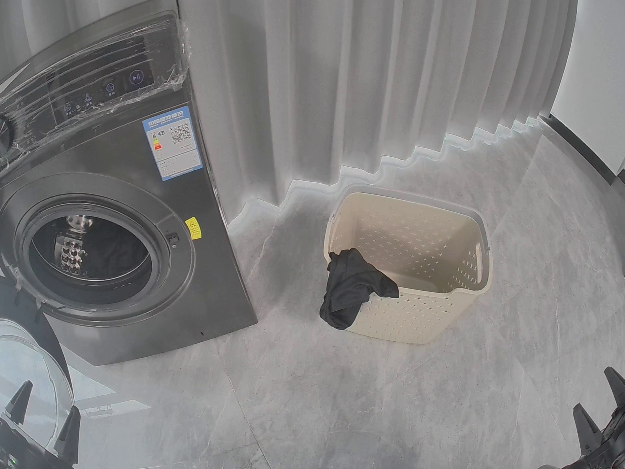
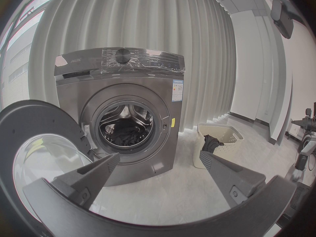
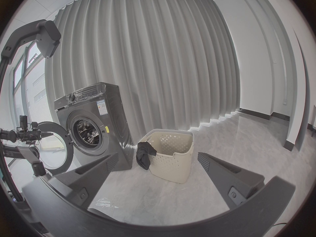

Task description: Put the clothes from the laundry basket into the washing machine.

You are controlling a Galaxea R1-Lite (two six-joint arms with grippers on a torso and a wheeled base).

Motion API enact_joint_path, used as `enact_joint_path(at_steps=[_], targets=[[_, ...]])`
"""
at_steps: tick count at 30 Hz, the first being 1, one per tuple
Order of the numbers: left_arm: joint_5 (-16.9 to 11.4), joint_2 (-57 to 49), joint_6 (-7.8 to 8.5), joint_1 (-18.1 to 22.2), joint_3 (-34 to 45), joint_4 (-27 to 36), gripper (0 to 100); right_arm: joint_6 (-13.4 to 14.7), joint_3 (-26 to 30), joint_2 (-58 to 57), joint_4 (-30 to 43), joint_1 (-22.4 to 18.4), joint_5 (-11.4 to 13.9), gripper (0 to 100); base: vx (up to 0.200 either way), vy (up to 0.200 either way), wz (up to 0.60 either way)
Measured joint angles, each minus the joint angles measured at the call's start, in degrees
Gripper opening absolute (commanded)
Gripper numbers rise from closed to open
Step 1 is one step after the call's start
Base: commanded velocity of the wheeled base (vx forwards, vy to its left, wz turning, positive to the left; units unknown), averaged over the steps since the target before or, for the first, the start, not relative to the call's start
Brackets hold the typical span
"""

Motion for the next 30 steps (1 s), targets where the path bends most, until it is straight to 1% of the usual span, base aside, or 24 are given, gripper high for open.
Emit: enact_joint_path(at_steps=[3,6,10,15,20,21,24,27,30], targets=[[0.0,0.0,0.07,-0.02,0.0,0.0,100,-0.06,0.0,0.0,0.05,-0.02,0.13,100,0.2,0.0,0.0],[-0.09,0.0,-0.22,-0.02,0.0,0.0,100,-0.22,0.0,0.0,0.06,-0.07,0.13,100,0.2,0.0,0.0],[-0.11,0.0,-0.26,-0.02,0.0,0.0,100,-0.02,0.0,0.02,0.05,0.0,0.02,100,0.0,0.0,0.0],[-0.13,0.05,-0.35,-0.02,0.0,0.0,100,-0.41,0.0,0.02,0.05,-0.02,-0.06,100,0.0,0.0,0.0],[-0.11,0.05,-0.35,-0.02,0.0,0.02,100,-1.01,0.0,0.02,0.06,-0.07,0.43,100,0.2,0.0,0.0],[-0.11,0.05,-0.35,0.0,0.0,0.0,100,-0.99,0.0,0.02,0.09,-0.07,0.71,100,0.2,0.0,0.0],[-0.11,0.05,-0.35,-0.02,0.0,0.02,100,-0.94,0.0,0.02,0.06,-0.07,3.08,100,0.2,0.0,0.0],[-0.13,0.05,-0.3,-0.02,0.0,0.0,100,-0.9,-0.02,0.02,-0.85,-0.07,4.35,100,0.0,0.0,0.0],[-0.29,0.05,-0.26,-0.02,0.0,0.0,100,-0.44,-2.54,0.02,-0.88,0.0,5.69,100,0.0,0.0,0.0]])
